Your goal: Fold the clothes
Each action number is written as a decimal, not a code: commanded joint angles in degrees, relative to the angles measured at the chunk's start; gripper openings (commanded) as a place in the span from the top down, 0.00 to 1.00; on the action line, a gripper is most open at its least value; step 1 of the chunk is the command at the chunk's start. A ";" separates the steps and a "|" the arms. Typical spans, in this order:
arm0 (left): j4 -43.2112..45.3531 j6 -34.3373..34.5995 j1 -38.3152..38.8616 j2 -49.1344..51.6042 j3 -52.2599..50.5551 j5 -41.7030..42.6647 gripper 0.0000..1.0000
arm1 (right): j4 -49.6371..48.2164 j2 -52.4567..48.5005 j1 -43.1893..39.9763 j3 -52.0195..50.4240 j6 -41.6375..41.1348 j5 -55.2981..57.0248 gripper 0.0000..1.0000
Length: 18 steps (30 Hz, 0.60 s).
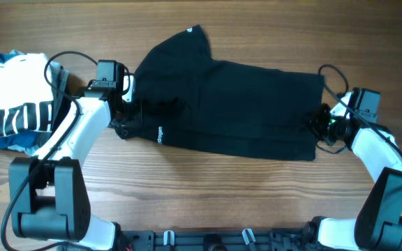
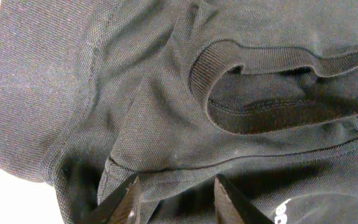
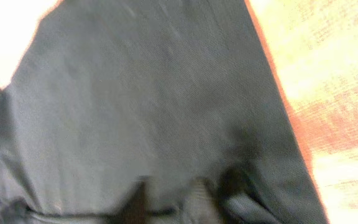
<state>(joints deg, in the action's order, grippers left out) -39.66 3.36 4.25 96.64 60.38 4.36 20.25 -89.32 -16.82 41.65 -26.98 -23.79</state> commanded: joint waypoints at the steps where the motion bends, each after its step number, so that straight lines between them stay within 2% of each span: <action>1: -0.02 0.52 -0.42 -0.20 -0.44 0.70 0.58 | 7.96 -0.70 -0.07 -0.09 10.51 7.85 0.47; 4: 0.17 0.52 -0.42 -0.20 -0.44 0.70 0.57 | 11.23 -0.70 0.04 -0.09 11.02 7.98 0.46; 5: 0.22 0.52 -0.42 -0.20 -0.44 0.70 0.57 | 10.93 -0.70 0.28 -0.09 11.91 6.19 0.52; 8: 0.22 0.52 -0.42 -0.20 -0.44 0.70 0.56 | 8.96 -0.70 0.90 -0.09 15.47 -0.90 0.92; 9: 0.22 0.52 -0.42 -0.20 -0.44 0.70 0.56 | 7.43 -0.70 0.87 -0.09 15.15 -1.84 0.96; 13: 0.44 0.52 -0.42 -0.20 -0.44 0.70 0.55 | 1.92 -0.68 0.31 0.13 9.97 -1.81 0.96; 16: 0.66 0.52 -0.42 -0.20 -0.44 0.70 0.53 | -1.27 -0.68 -2.03 0.66 2.36 -0.22 0.96; 18: 1.36 0.52 -0.42 -0.33 -0.33 0.72 0.51 | -2.47 -0.66 -4.15 0.90 1.31 -0.61 0.96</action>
<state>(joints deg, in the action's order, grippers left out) -39.24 3.57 4.25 96.64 60.36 4.38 18.94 -89.38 -18.44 41.71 -20.95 -23.97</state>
